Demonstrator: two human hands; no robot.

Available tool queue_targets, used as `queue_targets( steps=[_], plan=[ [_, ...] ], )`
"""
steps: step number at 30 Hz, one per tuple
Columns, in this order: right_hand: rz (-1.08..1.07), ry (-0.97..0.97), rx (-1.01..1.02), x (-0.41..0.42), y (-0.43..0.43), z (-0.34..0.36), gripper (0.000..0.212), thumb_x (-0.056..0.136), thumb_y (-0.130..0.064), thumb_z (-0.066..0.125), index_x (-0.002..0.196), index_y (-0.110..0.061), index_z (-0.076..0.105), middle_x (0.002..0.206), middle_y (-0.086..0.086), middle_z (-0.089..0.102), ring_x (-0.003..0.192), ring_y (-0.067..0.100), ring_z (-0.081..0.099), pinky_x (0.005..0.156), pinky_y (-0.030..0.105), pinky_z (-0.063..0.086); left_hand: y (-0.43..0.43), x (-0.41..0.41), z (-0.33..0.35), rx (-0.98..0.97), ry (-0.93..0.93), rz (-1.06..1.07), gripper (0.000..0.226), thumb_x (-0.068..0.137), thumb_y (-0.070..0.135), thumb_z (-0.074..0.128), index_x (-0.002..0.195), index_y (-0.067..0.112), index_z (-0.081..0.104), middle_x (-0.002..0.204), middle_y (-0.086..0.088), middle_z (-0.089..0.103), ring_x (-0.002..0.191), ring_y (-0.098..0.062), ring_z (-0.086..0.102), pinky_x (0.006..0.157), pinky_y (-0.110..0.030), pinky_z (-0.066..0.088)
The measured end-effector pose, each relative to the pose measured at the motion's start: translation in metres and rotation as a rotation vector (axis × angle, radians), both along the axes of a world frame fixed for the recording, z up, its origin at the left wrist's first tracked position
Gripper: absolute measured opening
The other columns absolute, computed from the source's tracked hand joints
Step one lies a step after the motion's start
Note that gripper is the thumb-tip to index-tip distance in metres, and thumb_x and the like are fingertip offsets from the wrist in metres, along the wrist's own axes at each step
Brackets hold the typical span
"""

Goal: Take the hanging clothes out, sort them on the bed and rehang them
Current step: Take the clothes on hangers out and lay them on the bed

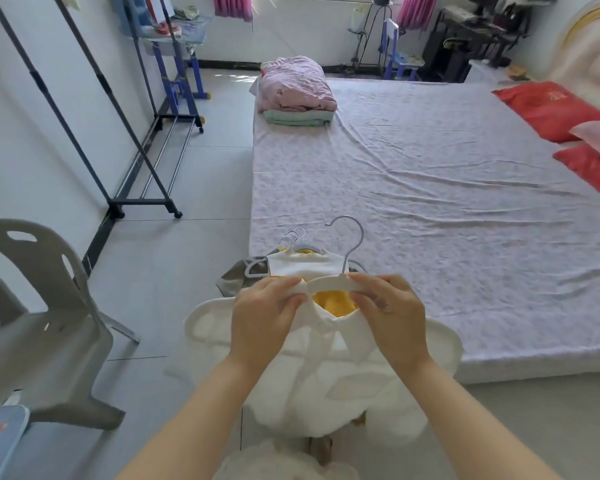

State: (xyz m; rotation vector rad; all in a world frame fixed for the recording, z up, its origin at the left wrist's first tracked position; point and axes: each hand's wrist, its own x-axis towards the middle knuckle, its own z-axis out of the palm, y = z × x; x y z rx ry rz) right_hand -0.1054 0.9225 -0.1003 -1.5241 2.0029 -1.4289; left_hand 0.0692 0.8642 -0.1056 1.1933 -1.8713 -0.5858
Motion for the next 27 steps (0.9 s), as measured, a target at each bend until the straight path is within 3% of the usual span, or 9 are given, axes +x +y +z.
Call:
queue_targets(
  steps=[2,4,7,9,13,16,20,27],
  plan=[
    [0.028,-0.025,0.019,-0.017,-0.037,-0.010,0.041,0.071,-0.001,0.075,0.096,-0.033,0.070,0.085,-0.021,0.055,0.078,0.005,0.061,0.072,0.010,0.045,-0.032,-0.015,-0.008,0.015,-0.027,0.024,0.024,0.073,0.020,0.071,0.095,0.012,0.072,0.089,-0.004,0.072,0.079,-0.024,0.067,0.074,-0.047,0.052],
    [0.058,-0.041,0.048,-0.033,-0.074,-0.018,0.041,0.072,0.000,0.074,0.096,-0.033,0.070,0.086,-0.019,0.055,0.081,0.014,0.063,0.074,0.020,0.049,-0.064,-0.031,-0.014,0.032,-0.053,0.051,0.024,0.072,0.019,0.073,0.095,0.011,0.072,0.088,-0.005,0.072,0.078,-0.025,0.068,0.073,-0.045,0.053],
    [0.079,-0.064,0.132,-0.059,-0.124,-0.032,0.045,0.074,-0.004,0.074,0.095,-0.042,0.066,0.085,-0.018,0.054,0.078,0.013,0.061,0.073,0.014,0.046,-0.107,-0.056,-0.024,0.069,-0.079,0.096,0.022,0.071,0.013,0.075,0.093,0.010,0.073,0.084,-0.007,0.072,0.077,-0.024,0.068,0.072,-0.042,0.053],
    [0.093,-0.100,0.202,-0.073,-0.154,-0.043,0.038,0.074,-0.006,0.074,0.095,-0.038,0.070,0.085,-0.017,0.053,0.077,0.013,0.061,0.073,0.011,0.044,-0.132,-0.069,-0.031,0.083,-0.109,0.122,0.021,0.070,0.014,0.072,0.092,0.011,0.073,0.083,-0.006,0.072,0.076,-0.023,0.068,0.070,-0.038,0.051],
    [0.134,-0.102,0.303,-0.088,-0.207,-0.066,0.031,0.074,-0.011,0.074,0.096,-0.033,0.072,0.085,-0.017,0.052,0.074,0.010,0.060,0.075,0.020,0.046,-0.175,-0.083,-0.053,0.141,-0.189,0.193,0.025,0.072,0.009,0.076,0.097,0.012,0.072,0.095,-0.006,0.072,0.086,-0.025,0.068,0.077,-0.039,0.047],
    [0.152,-0.069,0.421,-0.094,-0.246,-0.086,0.027,0.080,-0.019,0.069,0.102,-0.035,0.069,0.092,-0.017,0.053,0.088,0.010,0.059,0.077,0.025,0.043,-0.205,-0.089,-0.071,0.239,-0.296,0.216,0.032,0.081,0.016,0.068,0.113,0.015,0.065,0.110,-0.005,0.067,0.102,-0.024,0.061,0.087,-0.035,0.039],
    [0.214,0.083,0.650,-0.098,-0.282,-0.114,0.041,0.086,-0.022,0.061,0.126,-0.026,0.055,0.124,0.000,0.051,0.117,0.017,0.046,0.086,0.031,0.040,-0.231,-0.094,-0.098,0.417,-0.432,0.199,0.050,0.085,0.023,0.061,0.132,0.021,0.046,0.133,0.001,0.050,0.124,-0.018,0.043,0.096,-0.030,0.026],
    [0.294,0.138,0.813,-0.103,-0.247,-0.145,0.041,0.087,-0.015,0.058,0.128,-0.014,0.052,0.133,0.006,0.047,0.122,0.021,0.043,0.092,0.028,0.037,-0.214,-0.088,-0.128,0.635,-0.587,0.143,0.053,0.089,0.032,0.056,0.137,0.022,0.038,0.139,0.001,0.040,0.129,-0.019,0.034,0.101,-0.032,0.027]
  ],
)
